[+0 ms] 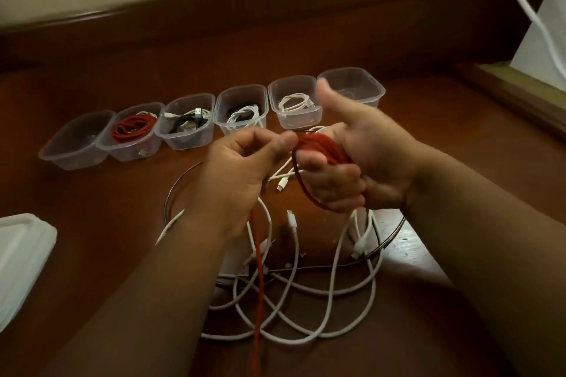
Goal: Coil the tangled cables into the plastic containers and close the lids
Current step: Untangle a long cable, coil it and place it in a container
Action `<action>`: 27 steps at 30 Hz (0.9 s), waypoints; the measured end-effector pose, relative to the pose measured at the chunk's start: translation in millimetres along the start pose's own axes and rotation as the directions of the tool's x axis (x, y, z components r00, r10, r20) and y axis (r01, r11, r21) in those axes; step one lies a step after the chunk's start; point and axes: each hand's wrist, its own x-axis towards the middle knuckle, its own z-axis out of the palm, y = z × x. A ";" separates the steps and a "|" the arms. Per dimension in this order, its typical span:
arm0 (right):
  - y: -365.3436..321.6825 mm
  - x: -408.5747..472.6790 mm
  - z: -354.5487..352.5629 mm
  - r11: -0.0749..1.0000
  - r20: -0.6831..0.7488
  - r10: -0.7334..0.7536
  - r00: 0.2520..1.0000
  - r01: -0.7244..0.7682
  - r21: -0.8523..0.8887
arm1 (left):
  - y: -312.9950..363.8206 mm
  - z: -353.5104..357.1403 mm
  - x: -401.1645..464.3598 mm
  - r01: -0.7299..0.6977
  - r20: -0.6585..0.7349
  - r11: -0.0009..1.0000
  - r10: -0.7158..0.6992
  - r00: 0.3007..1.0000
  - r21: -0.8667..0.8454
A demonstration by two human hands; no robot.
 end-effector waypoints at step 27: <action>4.8 3.7 11.9 0.760 -0.455 -0.156 0.877 -0.188 -0.622 | -0.1 -9.0 -3.2 0.022 0.159 0.987 -0.047 0.986 0.157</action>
